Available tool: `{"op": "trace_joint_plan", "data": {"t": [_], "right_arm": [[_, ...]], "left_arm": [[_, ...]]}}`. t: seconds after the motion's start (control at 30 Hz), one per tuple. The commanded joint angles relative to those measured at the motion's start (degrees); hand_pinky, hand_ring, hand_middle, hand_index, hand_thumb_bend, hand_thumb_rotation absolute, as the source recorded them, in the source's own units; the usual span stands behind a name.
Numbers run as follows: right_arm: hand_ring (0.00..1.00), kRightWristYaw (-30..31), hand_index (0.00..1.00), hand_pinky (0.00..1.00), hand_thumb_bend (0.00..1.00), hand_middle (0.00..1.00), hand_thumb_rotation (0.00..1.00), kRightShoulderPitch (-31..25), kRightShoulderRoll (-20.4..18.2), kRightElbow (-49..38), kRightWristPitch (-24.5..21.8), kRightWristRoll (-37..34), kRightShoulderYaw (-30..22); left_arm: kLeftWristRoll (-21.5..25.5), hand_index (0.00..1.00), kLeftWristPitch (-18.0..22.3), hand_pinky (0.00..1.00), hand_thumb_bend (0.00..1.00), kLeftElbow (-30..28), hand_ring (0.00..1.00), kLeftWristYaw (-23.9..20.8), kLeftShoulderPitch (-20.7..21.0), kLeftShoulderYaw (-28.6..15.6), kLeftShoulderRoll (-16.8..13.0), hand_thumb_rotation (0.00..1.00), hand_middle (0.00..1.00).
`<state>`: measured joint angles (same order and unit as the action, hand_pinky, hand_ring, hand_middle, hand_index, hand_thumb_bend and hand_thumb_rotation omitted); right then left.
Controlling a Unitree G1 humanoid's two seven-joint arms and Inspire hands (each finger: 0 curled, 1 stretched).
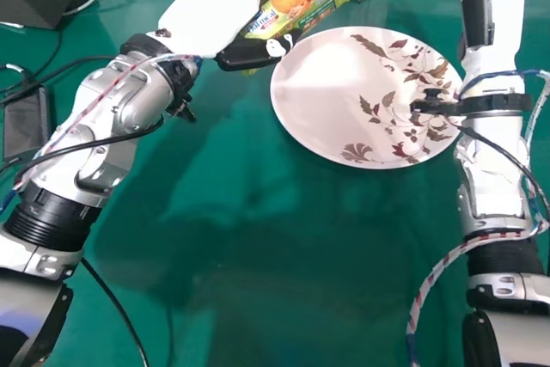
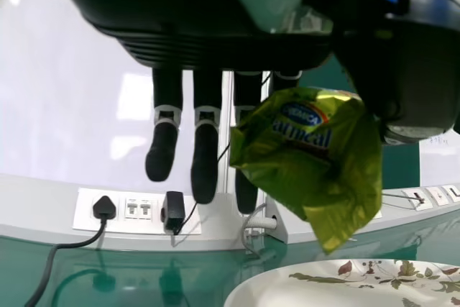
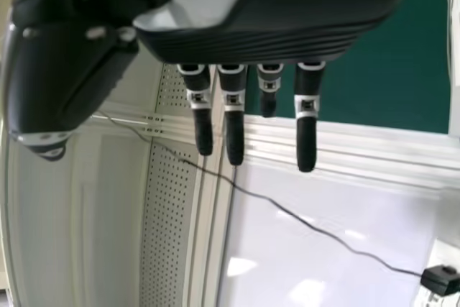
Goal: Pick up biscuit and place it in the plate
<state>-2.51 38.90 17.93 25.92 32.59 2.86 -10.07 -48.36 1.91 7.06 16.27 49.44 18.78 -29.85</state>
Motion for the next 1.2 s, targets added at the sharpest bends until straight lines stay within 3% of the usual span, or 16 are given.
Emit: {"op": "trace_joint_plan", "data": {"t": [0.0,0.7,1.17], "right_arm": [[0.74,-0.34,0.81,0.54,0.92,0.76,0.16,-1.06,-0.11,-0.42,0.17,0.24,0.07],[0.73,-0.36,0.80,0.55,0.92,0.76,0.18,-0.50,-0.25,0.69,1.54,0.47,0.21],[0.76,-0.25,0.82,0.58,0.90,0.79,0.18,0.23,-0.04,3.01,3.75,0.64,0.33]], "left_arm": [[0.11,0.51,0.37,0.21,0.52,-0.14,0.27,-0.03,0.95,0.25,0.47,0.00,0.44],[0.13,0.51,3.66,0.20,0.52,2.97,0.26,-0.23,2.78,1.20,1.57,0.00,0.43],[1.69,0.51,8.01,0.21,0.52,10.95,0.26,0.55,6.69,2.35,3.36,0.00,0.43]]}}
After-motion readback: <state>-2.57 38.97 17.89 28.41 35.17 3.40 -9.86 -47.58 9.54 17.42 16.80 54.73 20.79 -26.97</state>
